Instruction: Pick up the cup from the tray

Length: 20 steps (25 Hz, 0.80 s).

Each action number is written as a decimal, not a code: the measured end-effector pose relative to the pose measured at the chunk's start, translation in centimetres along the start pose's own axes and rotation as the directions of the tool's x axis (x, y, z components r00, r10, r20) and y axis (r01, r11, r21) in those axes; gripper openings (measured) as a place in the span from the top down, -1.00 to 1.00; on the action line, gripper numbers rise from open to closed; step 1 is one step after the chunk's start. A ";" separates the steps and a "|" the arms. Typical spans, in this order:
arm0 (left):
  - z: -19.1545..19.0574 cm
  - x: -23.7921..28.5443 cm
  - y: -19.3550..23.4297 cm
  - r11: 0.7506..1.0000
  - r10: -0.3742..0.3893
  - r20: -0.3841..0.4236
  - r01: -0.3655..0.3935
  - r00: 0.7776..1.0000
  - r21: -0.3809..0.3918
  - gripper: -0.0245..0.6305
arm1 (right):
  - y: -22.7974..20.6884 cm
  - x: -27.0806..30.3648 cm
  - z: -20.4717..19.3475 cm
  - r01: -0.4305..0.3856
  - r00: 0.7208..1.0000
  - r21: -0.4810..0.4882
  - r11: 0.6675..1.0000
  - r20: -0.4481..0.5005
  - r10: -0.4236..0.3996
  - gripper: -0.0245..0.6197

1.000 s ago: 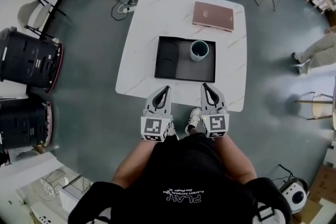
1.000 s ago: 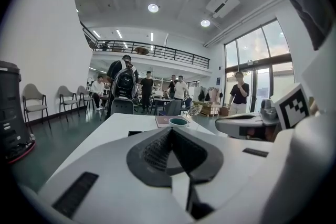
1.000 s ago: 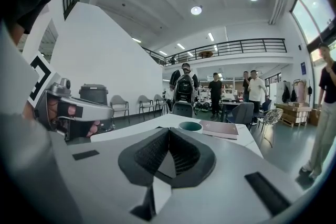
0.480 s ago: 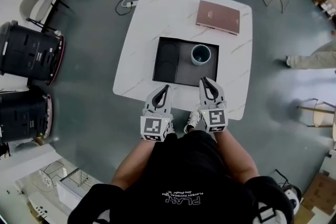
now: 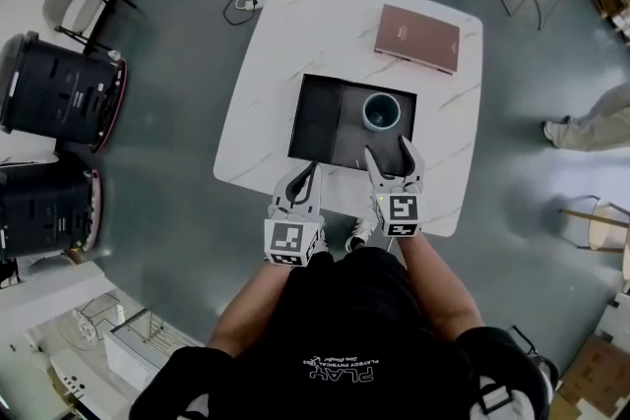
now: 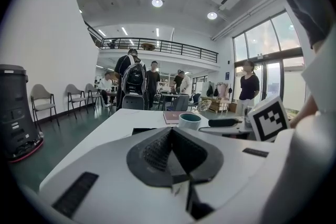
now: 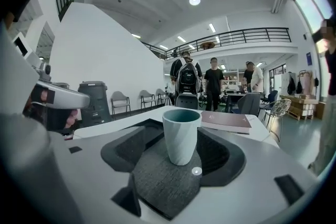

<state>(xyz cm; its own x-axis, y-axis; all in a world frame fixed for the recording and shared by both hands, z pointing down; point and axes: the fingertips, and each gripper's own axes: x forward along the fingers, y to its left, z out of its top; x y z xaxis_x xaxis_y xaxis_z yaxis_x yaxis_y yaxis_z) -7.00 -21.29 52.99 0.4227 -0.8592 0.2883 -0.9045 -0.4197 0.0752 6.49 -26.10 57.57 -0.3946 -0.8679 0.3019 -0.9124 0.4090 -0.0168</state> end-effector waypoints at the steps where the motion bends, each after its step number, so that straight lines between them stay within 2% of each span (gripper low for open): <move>1: 0.0 0.1 0.1 1.000 0.004 -0.001 -0.004 1.000 -0.001 0.91 | -0.2 0.5 -0.2 0.000 1.000 0.007 1.000 -0.008 0.000 0.02; 8: -0.2 0.0 0.3 1.000 0.025 -0.009 -0.025 1.000 0.002 0.91 | -1.2 3.7 -1.6 -0.008 0.998 0.050 0.999 -0.055 0.011 -0.28; 12: -0.4 -0.5 0.6 0.999 0.036 -0.019 -0.036 0.999 0.009 0.91 | -1.9 5.0 -1.9 -0.003 0.998 0.076 0.997 -0.066 0.008 -0.35; 20: -0.8 -1.1 1.1 0.998 0.060 -0.029 -0.060 0.998 0.002 0.91 | -2.4 7.8 -1.3 -0.017 0.998 0.066 0.998 -0.060 0.021 -0.36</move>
<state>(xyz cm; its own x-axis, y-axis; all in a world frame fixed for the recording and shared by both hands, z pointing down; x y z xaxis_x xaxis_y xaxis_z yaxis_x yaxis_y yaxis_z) -8.45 -20.60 53.51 0.3658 -0.8740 0.3199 -0.9282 -0.3679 0.0562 5.78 -33.49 61.20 -0.4060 -0.8409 0.3579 -0.9110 0.4036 -0.0850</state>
